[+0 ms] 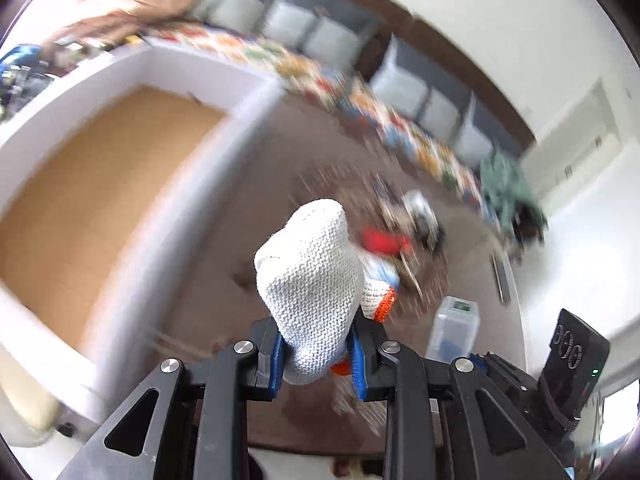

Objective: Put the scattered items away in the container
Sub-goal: 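Carry both items over the cardboard box and open both grippers to drop them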

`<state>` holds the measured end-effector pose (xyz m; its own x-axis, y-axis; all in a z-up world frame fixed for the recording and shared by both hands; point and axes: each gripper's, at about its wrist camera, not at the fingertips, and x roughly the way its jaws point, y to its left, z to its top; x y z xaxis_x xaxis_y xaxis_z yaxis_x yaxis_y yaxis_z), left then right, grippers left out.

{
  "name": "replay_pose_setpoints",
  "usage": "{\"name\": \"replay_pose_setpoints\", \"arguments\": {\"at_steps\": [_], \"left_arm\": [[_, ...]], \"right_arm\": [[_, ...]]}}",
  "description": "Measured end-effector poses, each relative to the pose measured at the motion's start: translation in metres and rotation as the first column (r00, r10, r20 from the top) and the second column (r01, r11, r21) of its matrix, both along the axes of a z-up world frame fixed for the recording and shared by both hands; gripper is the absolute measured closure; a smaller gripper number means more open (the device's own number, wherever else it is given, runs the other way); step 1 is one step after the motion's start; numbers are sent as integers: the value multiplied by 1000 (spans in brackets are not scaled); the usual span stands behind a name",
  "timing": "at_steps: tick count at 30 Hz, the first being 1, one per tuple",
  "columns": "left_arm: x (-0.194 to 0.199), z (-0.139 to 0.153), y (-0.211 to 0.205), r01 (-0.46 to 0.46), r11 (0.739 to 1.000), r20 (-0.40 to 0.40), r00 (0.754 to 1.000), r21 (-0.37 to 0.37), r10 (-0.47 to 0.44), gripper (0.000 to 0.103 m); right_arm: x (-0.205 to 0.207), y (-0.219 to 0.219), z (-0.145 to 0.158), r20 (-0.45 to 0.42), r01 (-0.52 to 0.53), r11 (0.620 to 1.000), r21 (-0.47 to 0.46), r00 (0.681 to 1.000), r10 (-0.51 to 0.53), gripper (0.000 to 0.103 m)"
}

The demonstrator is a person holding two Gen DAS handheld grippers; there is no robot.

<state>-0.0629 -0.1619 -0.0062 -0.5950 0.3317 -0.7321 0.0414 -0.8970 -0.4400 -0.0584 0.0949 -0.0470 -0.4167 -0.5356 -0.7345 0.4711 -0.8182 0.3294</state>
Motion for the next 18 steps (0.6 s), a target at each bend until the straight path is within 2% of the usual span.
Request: {"name": "replay_pose_setpoints", "arguments": {"at_steps": [4,8,13,15,18], "left_arm": [[-8,22,-88,-128,990,-26,992,-66,127,77],[-24,6,-168,-200,973,53,977,-114,207,77],[-39,-26,-209,-202,961,137,964,-187,230,77],[-41,-35,-213,-192,961,154,962,-198,224,76],[-40,-47,-219,-181,965,186,959,-188,216,69]], "right_arm": [[-34,-90,39,-65,-123,992,-31,991,121,41],[-62,-183,46,-84,-221,975,-39,973,217,41],[-87,-280,18,-35,-303,953,-2,952,303,41],[-89,-302,1,-14,-335,942,29,942,335,40],[-89,-324,-20,-4,-354,929,103,934,356,40]]}}
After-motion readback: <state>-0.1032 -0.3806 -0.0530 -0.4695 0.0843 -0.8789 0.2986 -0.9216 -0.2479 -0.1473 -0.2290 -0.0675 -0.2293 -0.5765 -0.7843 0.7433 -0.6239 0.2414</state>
